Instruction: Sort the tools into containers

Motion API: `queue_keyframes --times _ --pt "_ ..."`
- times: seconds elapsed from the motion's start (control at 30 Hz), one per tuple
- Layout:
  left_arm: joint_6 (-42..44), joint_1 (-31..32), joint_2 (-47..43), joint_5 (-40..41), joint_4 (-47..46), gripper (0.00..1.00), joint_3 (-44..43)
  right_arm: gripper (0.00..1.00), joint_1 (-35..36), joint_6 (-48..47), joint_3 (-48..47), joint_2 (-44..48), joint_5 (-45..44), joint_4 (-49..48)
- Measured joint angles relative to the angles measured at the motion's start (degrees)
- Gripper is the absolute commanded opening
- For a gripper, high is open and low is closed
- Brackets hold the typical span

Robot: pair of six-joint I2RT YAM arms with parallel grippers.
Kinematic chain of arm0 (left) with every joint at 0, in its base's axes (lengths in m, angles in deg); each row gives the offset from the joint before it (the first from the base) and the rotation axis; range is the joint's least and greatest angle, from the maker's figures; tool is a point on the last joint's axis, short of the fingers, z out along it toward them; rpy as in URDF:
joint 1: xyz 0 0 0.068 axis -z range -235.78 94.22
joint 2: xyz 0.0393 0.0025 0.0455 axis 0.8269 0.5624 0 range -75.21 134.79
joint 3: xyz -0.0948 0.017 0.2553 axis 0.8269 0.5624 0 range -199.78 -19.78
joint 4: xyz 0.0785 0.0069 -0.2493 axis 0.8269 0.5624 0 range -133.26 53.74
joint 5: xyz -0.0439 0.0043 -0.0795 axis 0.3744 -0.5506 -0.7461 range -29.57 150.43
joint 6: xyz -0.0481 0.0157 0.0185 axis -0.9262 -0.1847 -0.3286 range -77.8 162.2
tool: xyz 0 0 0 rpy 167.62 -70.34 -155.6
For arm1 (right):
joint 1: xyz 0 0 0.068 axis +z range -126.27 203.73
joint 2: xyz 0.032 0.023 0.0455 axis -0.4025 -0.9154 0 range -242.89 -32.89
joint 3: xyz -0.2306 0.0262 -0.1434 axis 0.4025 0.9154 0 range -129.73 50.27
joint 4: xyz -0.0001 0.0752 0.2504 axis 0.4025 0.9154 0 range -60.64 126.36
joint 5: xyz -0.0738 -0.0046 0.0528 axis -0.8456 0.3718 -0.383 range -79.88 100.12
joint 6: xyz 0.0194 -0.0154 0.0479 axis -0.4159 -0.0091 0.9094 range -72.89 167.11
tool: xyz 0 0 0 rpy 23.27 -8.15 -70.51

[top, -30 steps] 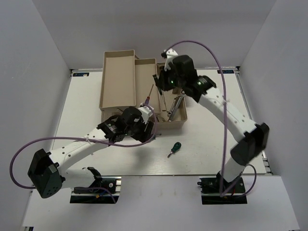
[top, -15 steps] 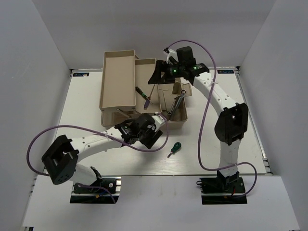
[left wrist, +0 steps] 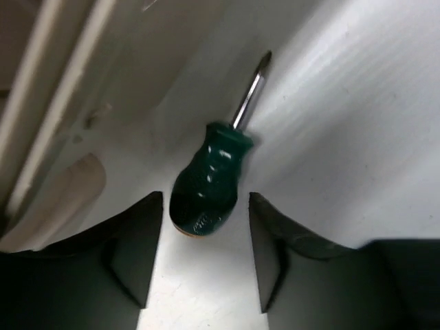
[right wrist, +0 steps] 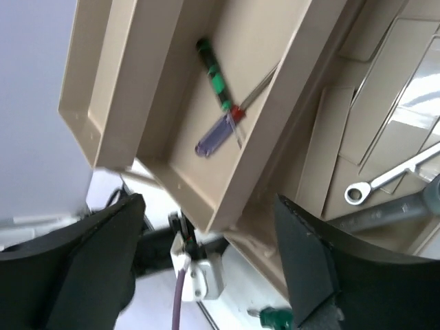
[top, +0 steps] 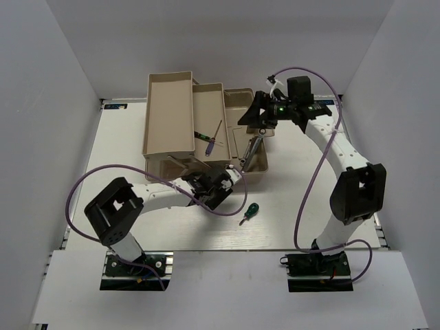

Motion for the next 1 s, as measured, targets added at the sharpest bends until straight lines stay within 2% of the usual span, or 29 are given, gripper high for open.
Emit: queue_keyframes --times 0.03,0.07,0.1,0.13,0.17,0.2,0.23,0.27,0.4,0.43,0.47,0.5,0.57,0.6,0.7,0.77,0.87,1.0 --pt "0.17 0.00 0.35 0.13 -0.11 0.52 -0.42 0.76 -0.24 -0.90 1.22 0.90 0.57 0.02" --pt "0.48 0.00 0.72 0.13 -0.35 0.44 -0.83 0.72 -0.52 -2.08 2.43 1.73 1.38 0.04" --pt "0.44 0.00 0.96 -0.04 -0.48 0.40 -1.07 0.65 -0.74 -3.41 3.52 2.54 2.01 0.35" --pt "0.61 0.00 1.09 -0.46 -0.90 0.36 -1.14 0.42 -1.05 -5.73 4.76 3.48 2.97 0.42" --pt "0.83 0.07 1.11 -0.83 -1.05 0.28 -1.14 0.27 -1.33 -8.24 6.21 4.52 3.96 0.61" --pt "0.92 0.09 1.07 -1.36 -1.09 0.24 -1.14 0.10 -1.70 -10.69 7.63 5.64 4.98 1.36" --pt "0.87 0.26 0.87 -1.88 -0.98 0.18 -1.14 0.00 -2.19 -13.60 9.03 6.84 5.90 2.03" --pt "0.90 0.42 0.50 -2.71 -0.52 0.11 -1.14 0.00 -2.69 -16.20 10.54 8.09 6.27 2.95" --pt "0.90 2.12 -3.52 -7.10 3.96 0.00 -2.27 0.00 -5.38 -30.56 14.34 12.35 8.96 8.96" --pt "0.90 2.56 -4.94 -8.41 5.57 0.00 -3.61 0.27 -5.97 -35.78 14.53 13.05 9.84 11.37" --pt "0.90 2.97 -6.36 -9.55 7.23 0.00 -5.49 0.46 -6.60 -40.57 14.56 13.66 10.86 14.16" --pt "0.90 3.34 -7.69 -10.47 8.98 0.00 -7.91 0.56 -7.10 -45.44 14.60 14.23 11.87 17.07" --pt "0.81 3.91 -10.12 -11.67 11.34 0.00 -13.38 0.69 -7.56 -56.61 14.80 15.15 13.42 23.15" --pt "0.70 4.07 -11.37 -11.74 11.89 0.00 -15.93 0.71 -7.65 -62.03 15.17 15.65 13.99 26.38" --pt "-0.72 3.72 -15.30 -9.29 14.05 0.00 -24.02 0.76 -7.67 -81.55 17.07 16.46 15.23 37.35" --pt "-1.92 2.82 -17.09 -4.11 15.19 0.00 -29.07 0.82 -7.61 -95.69 20.24 16.59 15.63 42.66" --pt "-3.69 0.24 -18.38 5.42 14.95 0.00 -33.42 0.82 -7.08 -110.44 25.05 16.33 15.56 47.52" --pt "-7.28 -6.51 -16.68 14.05 14.71 0.00 -34.67 0.55 -4.42 -116.91 27.65 16.33 14.08 50.34"
